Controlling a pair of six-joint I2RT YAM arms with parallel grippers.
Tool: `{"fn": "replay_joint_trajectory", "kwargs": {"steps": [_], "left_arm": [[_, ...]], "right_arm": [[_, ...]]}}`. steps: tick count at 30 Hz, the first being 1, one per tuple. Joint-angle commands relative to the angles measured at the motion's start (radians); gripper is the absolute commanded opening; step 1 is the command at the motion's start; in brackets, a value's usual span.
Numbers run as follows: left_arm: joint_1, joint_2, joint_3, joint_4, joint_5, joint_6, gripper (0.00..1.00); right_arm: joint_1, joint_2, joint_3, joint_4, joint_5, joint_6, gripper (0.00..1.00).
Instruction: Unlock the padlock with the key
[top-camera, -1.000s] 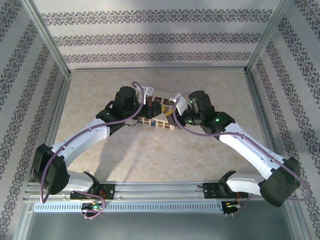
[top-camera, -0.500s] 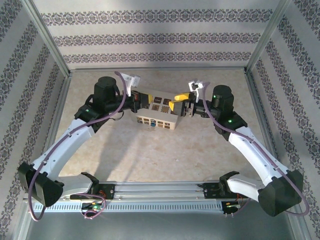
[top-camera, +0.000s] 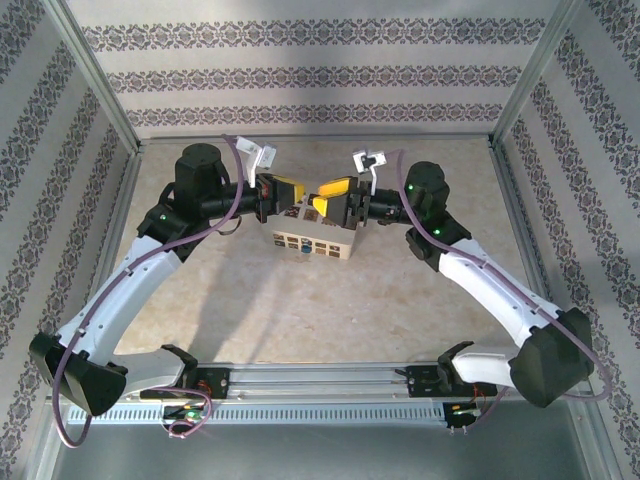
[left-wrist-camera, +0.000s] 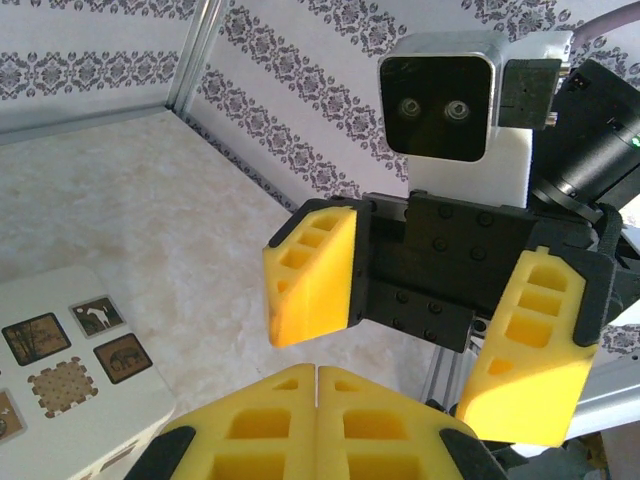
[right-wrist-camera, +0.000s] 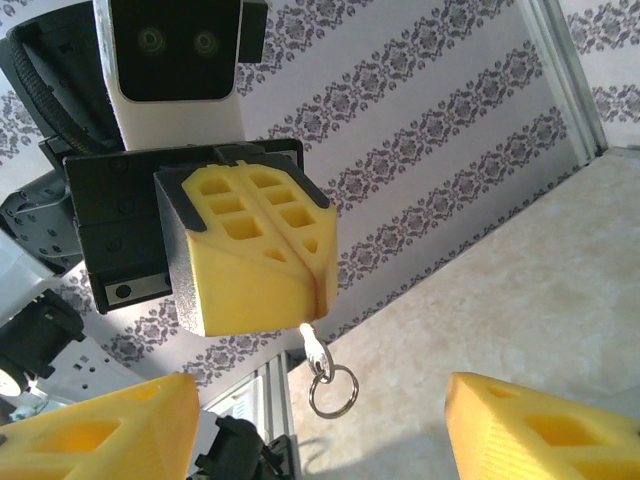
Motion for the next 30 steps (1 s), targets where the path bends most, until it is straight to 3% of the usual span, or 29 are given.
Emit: {"fn": "replay_joint_trajectory", "kwargs": {"steps": [1,30], "left_arm": [[0.008,-0.005,0.021,-0.013,0.028,0.024,0.00],[0.009,-0.009,0.004,-0.015,0.006,0.026,0.00]], "right_arm": [[0.018,0.017,0.040,0.054,-0.022,0.016,0.65],[0.064,0.075,0.064,0.055,-0.031,0.025,0.42]]}}
